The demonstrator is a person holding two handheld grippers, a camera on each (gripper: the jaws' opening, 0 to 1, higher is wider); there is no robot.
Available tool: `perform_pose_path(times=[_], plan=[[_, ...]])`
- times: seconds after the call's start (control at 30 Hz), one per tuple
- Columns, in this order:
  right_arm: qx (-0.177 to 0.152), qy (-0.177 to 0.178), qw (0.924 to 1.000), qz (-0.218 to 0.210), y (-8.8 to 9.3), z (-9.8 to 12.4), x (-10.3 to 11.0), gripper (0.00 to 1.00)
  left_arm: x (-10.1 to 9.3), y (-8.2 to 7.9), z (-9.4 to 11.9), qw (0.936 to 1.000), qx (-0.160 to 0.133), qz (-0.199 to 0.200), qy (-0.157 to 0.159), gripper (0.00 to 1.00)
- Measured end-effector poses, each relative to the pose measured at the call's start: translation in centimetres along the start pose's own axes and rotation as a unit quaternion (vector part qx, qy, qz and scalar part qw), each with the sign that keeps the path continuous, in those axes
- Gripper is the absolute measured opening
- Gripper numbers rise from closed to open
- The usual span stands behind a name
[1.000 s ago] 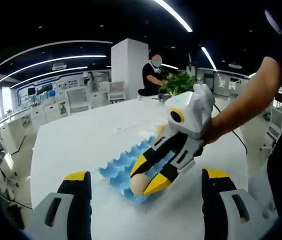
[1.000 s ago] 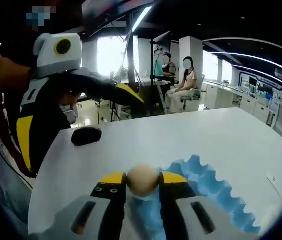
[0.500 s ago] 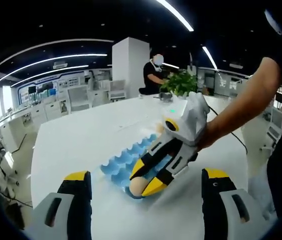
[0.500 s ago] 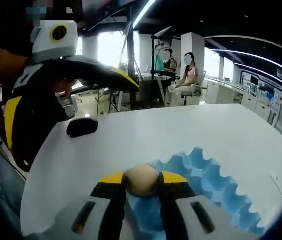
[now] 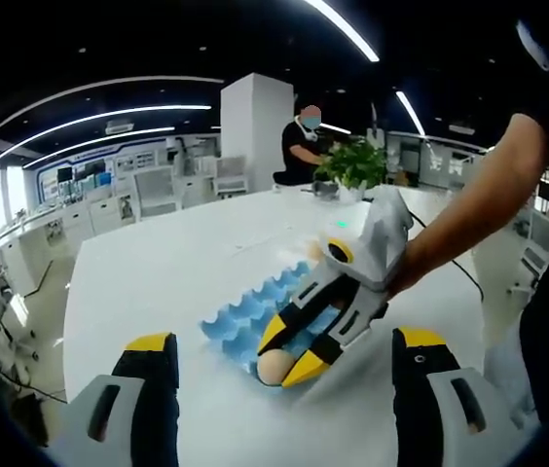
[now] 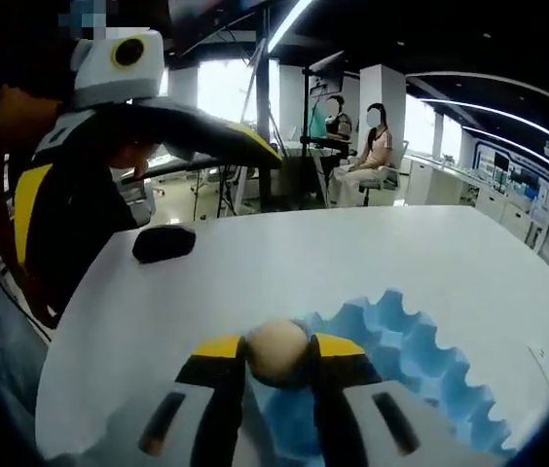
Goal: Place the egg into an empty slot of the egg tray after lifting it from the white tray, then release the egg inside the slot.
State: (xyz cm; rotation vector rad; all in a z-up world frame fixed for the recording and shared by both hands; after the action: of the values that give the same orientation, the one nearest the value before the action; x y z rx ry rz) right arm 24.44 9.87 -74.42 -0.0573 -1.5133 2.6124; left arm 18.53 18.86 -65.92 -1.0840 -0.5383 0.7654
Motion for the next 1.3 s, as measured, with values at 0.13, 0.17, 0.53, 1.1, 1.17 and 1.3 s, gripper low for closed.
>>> perform_pose_path(times=[0.13, 0.17, 0.53, 1.1, 1.17, 1.3], plan=[[-0.002, 0.0, 1.0, 0.002, 0.0, 0.1, 0.0, 0.29, -0.2, -0.1, -0.1, 1.0, -0.002, 0.0, 0.001, 0.93], [-0.009, -0.002, 1.0, 0.001, -0.1, 0.2, 0.0, 0.31, -0.2, -0.2, -0.1, 1.0, -0.002, 0.0, 0.001, 0.93], [-0.027, 0.012, 0.9996, -0.003, -0.6, 1.6, 0.0, 0.34, -0.4, -0.5, -0.3, 1.0, -0.004, -0.004, 0.004, 0.93], [-0.041, 0.049, 0.9978, -0.017, 0.7, 6.3, 0.2, 0.36, -1.9, -1.1, -0.9, 0.9995, -0.011, -0.016, 0.023, 0.93], [-0.041, 0.057, 0.9973, -0.021, 1.1, 7.1, 0.1, 0.36, -2.0, -1.1, -0.9, 0.9995, -0.011, -0.018, 0.026, 0.93], [-0.043, 0.068, 0.9964, -0.029, 1.5, 8.0, 0.0, 0.37, -2.2, -1.2, -0.9, 0.9993, -0.013, -0.02, 0.028, 0.93]])
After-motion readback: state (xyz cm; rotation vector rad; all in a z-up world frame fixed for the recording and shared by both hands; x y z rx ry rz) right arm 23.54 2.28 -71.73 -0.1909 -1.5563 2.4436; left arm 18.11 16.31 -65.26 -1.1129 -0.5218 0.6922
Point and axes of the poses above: the point that each gripper's makers call its tool centre point, and the gripper's own axes: z roughly backward along the fingers, x roughly to its left, y roughly out of its underside, the point moved 6 cm from there along z, roughly backward along the fingers, and after that the axes turned 6 degrees about -y, right-handed, at the moved point
